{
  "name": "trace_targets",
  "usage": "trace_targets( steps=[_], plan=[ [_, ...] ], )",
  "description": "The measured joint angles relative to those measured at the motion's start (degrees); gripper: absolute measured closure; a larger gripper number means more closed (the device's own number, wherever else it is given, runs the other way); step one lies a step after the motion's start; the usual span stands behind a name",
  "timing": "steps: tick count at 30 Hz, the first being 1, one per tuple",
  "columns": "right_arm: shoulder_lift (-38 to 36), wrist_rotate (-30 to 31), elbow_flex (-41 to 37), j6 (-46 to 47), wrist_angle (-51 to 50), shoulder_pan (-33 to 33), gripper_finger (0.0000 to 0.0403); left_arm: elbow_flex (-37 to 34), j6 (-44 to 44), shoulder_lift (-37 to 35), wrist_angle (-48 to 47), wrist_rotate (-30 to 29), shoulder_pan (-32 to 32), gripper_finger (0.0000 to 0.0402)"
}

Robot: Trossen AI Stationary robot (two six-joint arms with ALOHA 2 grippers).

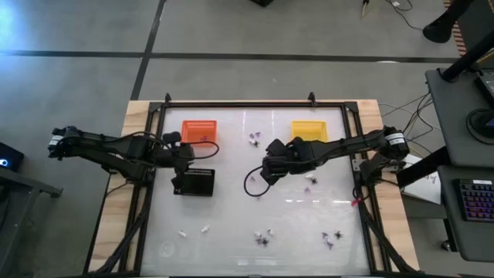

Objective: Sort Halloween decoration
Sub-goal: Put the white skeleton toy into the yellow bin

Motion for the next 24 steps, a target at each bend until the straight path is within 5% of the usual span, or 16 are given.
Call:
trace_targets(
  steps=[24],
  plan=[
    [0.0, -0.34, -0.15, -2.84, 3.58, -0.66, 0.0307, 0.0, 0.47, 0.0, -0.07, 0.04, 0.0, 0.0306]
  ],
)
